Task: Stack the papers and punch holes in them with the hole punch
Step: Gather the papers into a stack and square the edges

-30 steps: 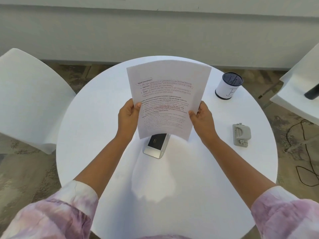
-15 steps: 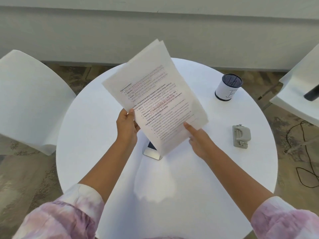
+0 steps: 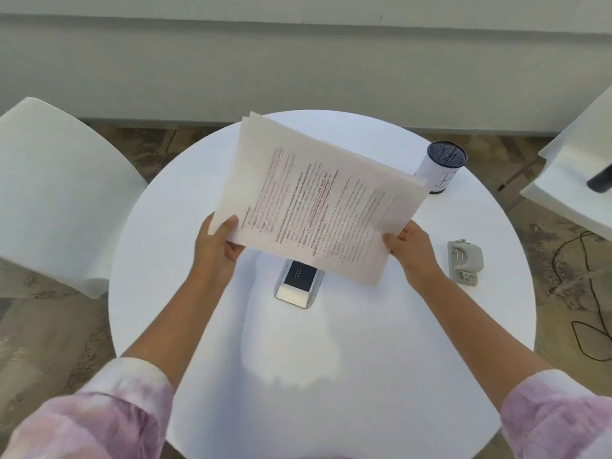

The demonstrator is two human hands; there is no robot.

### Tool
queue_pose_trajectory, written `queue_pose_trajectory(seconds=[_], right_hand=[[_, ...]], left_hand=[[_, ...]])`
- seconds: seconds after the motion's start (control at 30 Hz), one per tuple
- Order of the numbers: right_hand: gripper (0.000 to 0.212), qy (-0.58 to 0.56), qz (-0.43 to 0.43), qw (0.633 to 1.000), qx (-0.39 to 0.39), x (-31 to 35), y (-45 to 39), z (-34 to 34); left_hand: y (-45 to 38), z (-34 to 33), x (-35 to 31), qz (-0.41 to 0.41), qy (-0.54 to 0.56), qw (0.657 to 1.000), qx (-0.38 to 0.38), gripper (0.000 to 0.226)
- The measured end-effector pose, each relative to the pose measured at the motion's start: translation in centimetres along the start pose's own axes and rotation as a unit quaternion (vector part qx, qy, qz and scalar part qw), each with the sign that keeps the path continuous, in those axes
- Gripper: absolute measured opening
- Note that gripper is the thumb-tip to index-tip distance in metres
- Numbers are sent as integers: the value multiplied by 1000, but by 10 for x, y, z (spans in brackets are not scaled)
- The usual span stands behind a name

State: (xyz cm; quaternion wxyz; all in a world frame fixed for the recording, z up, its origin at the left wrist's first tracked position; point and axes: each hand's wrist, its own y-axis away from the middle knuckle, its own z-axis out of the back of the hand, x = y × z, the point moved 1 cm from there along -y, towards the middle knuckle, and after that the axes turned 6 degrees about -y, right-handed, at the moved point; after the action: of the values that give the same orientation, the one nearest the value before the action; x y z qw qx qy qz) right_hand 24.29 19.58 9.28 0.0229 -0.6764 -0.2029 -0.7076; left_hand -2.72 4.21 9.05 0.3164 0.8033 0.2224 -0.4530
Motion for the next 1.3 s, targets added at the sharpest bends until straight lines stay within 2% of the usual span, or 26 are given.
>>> queue_pose_trajectory(seconds=[0.13,0.2,0.4,0.53,0.7,0.9,1.1,1.2,1.3], right_hand=[[30,44,50,998,6,10,2,9],[33,52,66,996,22,13,5,8],[37,68,103,991,56,15,12,-3],[39,71,108,991,45,14,11,-5],[25,85,134,987,26,16,7,-7],[23,118,123,985,17,9,2,-3],[19,110,126,986,8,16,-2,-2],[26,160,109,981,9,12,-11,2],[48,160,107,981,-17,8,-10,4]], left_hand=[[-7,17,-11,-13,-209,978,22,32],[-7,14,-15,-28,-269,962,41,29],[-3,-1,-14,-62,-281,956,52,22],[-2,-1,-10,-77,-284,955,45,24],[0,-4,-13,-88,-281,954,50,15],[5,-8,-3,-70,-317,943,74,23],[6,-13,-6,-76,-333,937,69,11],[6,-16,-5,-71,-348,932,72,17],[5,-19,-4,-65,-345,934,62,18]])
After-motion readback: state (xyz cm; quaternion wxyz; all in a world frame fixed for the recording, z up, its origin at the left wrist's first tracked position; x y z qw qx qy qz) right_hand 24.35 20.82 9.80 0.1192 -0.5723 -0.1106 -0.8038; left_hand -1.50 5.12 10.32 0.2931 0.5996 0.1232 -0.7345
